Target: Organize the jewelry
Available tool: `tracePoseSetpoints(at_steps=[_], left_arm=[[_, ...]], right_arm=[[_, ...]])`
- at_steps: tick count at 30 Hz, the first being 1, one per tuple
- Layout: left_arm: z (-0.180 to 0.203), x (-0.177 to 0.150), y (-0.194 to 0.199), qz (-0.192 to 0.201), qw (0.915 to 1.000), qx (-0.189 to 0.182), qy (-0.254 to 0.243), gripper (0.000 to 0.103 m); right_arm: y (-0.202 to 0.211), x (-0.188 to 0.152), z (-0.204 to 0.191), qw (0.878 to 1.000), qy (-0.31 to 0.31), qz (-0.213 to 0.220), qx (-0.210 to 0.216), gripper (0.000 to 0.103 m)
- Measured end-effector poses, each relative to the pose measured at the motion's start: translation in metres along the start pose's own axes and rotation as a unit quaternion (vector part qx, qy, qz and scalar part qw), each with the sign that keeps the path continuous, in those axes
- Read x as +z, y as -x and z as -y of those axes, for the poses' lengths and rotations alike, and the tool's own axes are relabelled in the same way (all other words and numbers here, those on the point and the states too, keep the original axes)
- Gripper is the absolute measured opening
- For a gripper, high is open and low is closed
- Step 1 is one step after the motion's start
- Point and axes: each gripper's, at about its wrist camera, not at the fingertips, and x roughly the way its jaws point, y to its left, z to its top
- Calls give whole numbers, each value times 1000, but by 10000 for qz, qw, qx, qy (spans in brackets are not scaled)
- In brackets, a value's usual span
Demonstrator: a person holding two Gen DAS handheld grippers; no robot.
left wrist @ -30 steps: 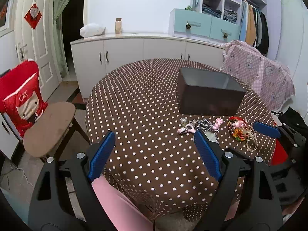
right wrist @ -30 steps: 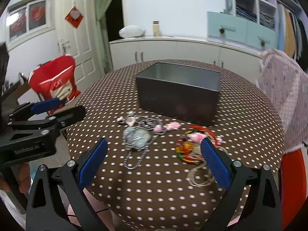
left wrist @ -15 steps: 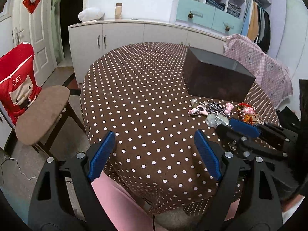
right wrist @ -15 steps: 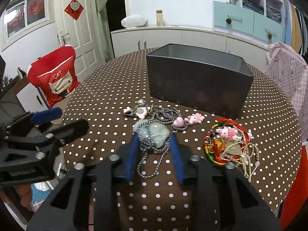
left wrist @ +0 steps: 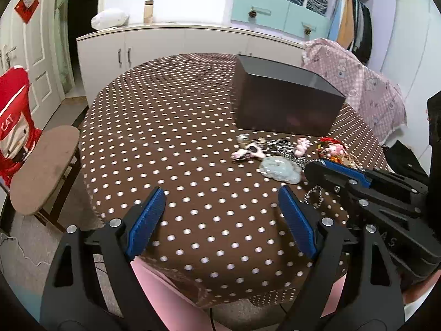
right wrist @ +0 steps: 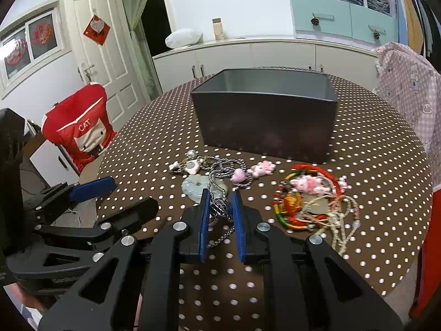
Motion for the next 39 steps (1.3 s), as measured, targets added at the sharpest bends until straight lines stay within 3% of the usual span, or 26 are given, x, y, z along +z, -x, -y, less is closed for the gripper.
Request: tracePoseSetpoints(at_steps=[5, 9, 20, 22, 23, 24, 27, 32, 39], left_arm=[[10, 3, -7, -3, 9995, -320, -29, 83], [21, 5, -15, 7, 9969, -778, -125, 83], [48, 4, -31, 212, 9970, -442, -595, 82], [51, 3, -33, 287, 9967, -236, -721, 74], [52, 2, -33, 321, 9964, -95, -782, 63], [52, 1, -33, 369, 9957, -22, -849, 58], [48, -1, -31, 494, 9953, 63, -832, 43], [39, -6, -29, 712, 9951, -71, -685, 43], [39, -2, -28, 690, 9958, -58, -601, 43]], right_arm=[[16, 4, 14, 9994, -216, 248, -97, 14], [27, 5, 28, 9980, -424, 436, -169, 14], [28, -1, 50, 9961, -731, 474, -168, 14], [28, -1, 52, 9959, -754, 476, -156, 14], [28, -1, 54, 9958, -772, 477, -153, 14], [28, -1, 55, 9956, -786, 479, -150, 14], [27, 1, 56, 9954, -821, 468, -153, 14], [26, 2, 56, 9954, -827, 456, -163, 14], [35, 10, 52, 9952, -734, 638, -102, 14]])
